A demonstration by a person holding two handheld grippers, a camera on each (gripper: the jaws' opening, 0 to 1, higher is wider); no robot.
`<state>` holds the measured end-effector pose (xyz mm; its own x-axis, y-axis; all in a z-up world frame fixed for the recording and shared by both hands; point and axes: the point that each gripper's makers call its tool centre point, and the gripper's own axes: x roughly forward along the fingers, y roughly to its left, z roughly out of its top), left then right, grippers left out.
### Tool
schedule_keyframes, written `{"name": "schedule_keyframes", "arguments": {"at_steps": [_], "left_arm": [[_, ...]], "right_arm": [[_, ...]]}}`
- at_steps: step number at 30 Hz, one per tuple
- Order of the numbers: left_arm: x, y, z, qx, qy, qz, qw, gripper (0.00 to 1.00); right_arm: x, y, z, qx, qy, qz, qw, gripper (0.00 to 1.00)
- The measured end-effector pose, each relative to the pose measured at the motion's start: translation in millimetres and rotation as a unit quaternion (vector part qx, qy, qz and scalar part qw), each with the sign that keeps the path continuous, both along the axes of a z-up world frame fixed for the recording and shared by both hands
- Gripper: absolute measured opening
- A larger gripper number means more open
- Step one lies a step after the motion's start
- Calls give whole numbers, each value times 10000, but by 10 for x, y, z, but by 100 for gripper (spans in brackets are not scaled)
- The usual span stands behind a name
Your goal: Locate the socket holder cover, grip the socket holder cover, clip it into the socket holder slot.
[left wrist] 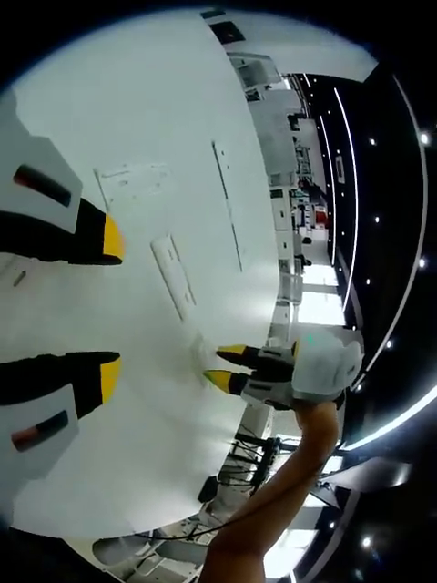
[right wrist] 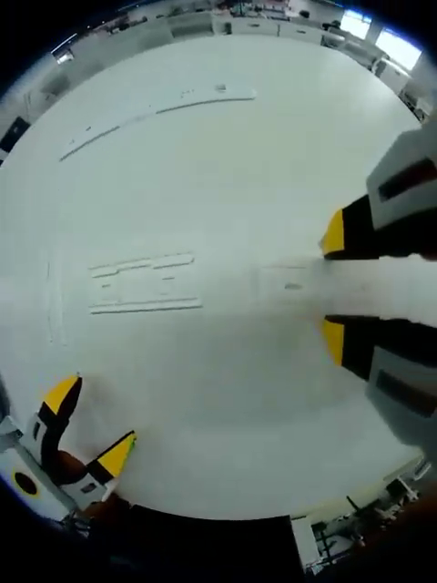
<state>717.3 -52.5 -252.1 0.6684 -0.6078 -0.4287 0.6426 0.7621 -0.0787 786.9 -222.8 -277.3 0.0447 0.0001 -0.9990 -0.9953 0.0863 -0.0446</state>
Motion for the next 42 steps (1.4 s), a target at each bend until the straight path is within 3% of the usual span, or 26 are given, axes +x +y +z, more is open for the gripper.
{"name": "schedule_keyframes", "arguments": {"at_steps": [30, 42], "left_arm": [[117, 64, -8, 137, -86, 204, 9997, 39], [107, 37, 35, -25, -102, 131, 9999, 39]], "right_arm": [[170, 316, -3, 15, 53, 380, 9993, 25], [179, 389, -49, -5, 143, 433, 9990, 25]]}}
